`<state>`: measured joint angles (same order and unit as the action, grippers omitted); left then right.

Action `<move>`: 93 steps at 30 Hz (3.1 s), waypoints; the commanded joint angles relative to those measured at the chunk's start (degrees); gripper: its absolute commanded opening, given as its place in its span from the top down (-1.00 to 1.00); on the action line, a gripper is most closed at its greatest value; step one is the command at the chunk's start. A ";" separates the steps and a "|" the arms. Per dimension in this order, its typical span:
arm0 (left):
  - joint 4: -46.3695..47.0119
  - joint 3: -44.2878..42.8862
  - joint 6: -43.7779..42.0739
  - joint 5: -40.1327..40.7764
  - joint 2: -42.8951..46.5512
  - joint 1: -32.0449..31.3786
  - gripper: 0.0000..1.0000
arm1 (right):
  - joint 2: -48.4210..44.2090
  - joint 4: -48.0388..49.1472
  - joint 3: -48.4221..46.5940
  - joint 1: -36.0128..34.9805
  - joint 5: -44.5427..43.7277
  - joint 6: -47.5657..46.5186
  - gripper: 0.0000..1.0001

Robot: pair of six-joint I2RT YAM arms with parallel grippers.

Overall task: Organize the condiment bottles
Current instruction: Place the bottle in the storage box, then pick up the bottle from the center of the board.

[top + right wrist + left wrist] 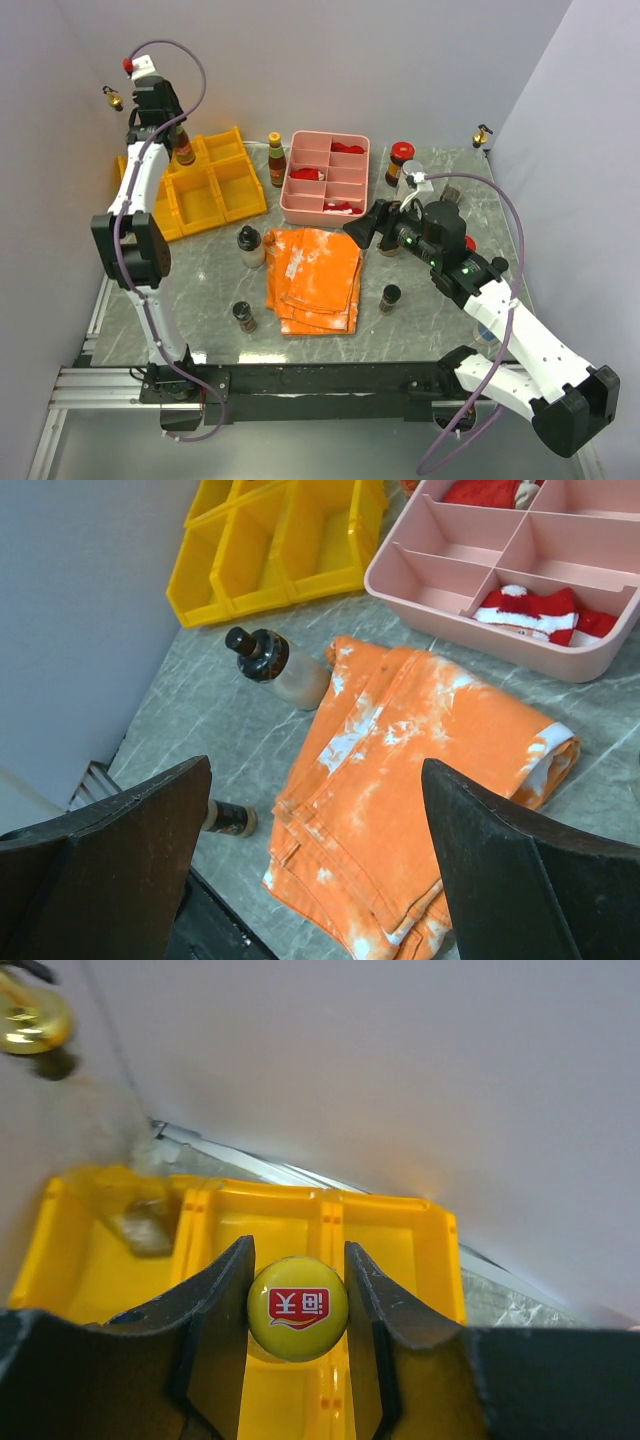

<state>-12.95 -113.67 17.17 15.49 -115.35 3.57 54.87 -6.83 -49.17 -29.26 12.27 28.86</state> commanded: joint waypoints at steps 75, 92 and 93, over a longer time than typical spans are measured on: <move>17.69 20.23 -8.82 -13.66 14.54 -14.55 -0.67 | -5.48 -0.73 -1.90 -0.10 -2.52 -2.94 -0.91; 19.10 14.44 -10.84 -16.01 2.06 -21.24 -0.58 | -5.30 0.06 -0.93 -0.19 -3.66 -3.37 -0.91; 19.28 14.26 -10.67 -15.75 1.36 -21.41 -0.57 | -5.30 -0.02 -0.93 -0.10 -3.66 -3.46 -0.91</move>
<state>3.64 -95.72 8.25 -0.14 -113.01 -16.51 50.28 -9.43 -50.13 -29.26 9.43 25.91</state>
